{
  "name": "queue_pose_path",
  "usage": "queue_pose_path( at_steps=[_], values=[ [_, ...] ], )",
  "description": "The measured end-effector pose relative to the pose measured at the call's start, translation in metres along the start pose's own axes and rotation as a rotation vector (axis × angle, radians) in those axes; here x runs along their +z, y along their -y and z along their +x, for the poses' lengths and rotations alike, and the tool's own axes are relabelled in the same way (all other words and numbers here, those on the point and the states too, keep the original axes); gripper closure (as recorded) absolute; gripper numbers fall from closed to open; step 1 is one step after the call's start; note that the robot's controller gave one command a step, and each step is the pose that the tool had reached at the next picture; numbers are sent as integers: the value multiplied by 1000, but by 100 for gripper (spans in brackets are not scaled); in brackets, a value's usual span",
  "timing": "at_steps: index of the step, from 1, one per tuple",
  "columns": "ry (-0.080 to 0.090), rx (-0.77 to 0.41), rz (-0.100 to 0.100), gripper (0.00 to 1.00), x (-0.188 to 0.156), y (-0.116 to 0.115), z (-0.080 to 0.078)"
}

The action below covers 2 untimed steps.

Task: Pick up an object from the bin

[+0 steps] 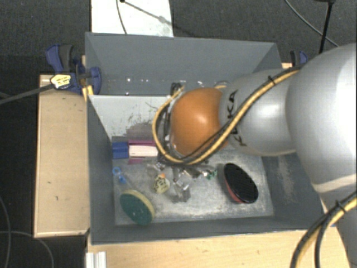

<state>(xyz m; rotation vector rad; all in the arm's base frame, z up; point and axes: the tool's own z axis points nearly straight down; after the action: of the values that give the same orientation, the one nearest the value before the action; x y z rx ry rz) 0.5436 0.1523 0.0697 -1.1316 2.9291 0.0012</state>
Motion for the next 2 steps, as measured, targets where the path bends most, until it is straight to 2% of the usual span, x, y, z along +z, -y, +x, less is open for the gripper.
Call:
queue_pose_path(
  at_steps=[1, 2],
  values=[
    [2, 7, -1, 0, -1, 0, -1],
    [4, 10, 0, 100, -2, 0, -2]
  ],
)
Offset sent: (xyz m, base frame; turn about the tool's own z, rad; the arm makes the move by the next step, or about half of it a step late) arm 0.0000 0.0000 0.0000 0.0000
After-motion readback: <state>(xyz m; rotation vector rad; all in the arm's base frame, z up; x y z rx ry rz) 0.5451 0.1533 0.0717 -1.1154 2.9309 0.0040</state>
